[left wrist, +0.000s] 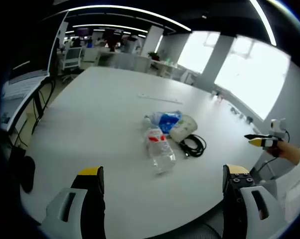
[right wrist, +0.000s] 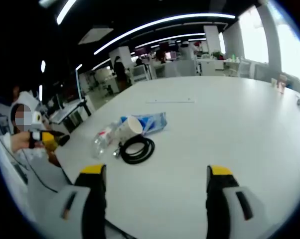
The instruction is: Arrange the tabletop items into an orderly group along one side of the table until the central work area is clear of visible clutter.
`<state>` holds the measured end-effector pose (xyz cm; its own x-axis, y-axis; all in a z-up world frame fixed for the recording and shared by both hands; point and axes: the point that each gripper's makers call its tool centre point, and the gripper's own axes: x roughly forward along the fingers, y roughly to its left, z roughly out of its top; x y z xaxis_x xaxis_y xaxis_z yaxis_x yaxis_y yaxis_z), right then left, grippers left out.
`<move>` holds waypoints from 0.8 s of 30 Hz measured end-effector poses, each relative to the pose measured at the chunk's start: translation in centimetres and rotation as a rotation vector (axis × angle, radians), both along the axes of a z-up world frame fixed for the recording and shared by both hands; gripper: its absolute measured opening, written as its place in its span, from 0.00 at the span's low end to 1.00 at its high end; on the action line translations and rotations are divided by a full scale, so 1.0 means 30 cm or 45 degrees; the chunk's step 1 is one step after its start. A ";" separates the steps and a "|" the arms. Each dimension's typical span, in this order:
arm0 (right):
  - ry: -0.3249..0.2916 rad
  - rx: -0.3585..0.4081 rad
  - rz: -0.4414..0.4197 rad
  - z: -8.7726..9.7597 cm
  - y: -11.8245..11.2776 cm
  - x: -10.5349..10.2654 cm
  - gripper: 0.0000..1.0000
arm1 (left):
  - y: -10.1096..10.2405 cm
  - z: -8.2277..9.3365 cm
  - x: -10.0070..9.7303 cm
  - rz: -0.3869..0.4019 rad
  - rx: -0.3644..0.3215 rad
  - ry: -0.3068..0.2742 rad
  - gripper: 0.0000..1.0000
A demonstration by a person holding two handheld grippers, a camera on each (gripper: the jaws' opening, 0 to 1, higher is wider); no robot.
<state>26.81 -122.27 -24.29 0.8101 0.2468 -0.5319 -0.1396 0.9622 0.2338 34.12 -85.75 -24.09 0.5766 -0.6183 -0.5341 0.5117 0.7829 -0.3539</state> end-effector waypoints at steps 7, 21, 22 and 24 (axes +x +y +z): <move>0.012 -0.008 0.007 -0.007 0.002 -0.005 0.80 | 0.005 -0.009 -0.002 0.005 0.014 0.012 0.97; 0.031 -0.020 0.018 -0.024 0.008 0.003 0.79 | 0.013 -0.026 0.005 0.012 0.016 0.033 0.97; 0.033 -0.020 0.020 -0.026 0.011 0.004 0.78 | 0.014 -0.026 0.005 0.011 0.017 0.034 0.97; 0.036 -0.021 0.024 -0.028 0.016 0.007 0.78 | 0.017 -0.029 0.007 0.012 0.020 0.035 0.96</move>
<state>27.03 -121.79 -25.13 0.7901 0.2530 -0.5584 -0.1513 0.9632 0.2223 34.32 -85.25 -24.96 0.5672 -0.6042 -0.5597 0.4946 0.7933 -0.3551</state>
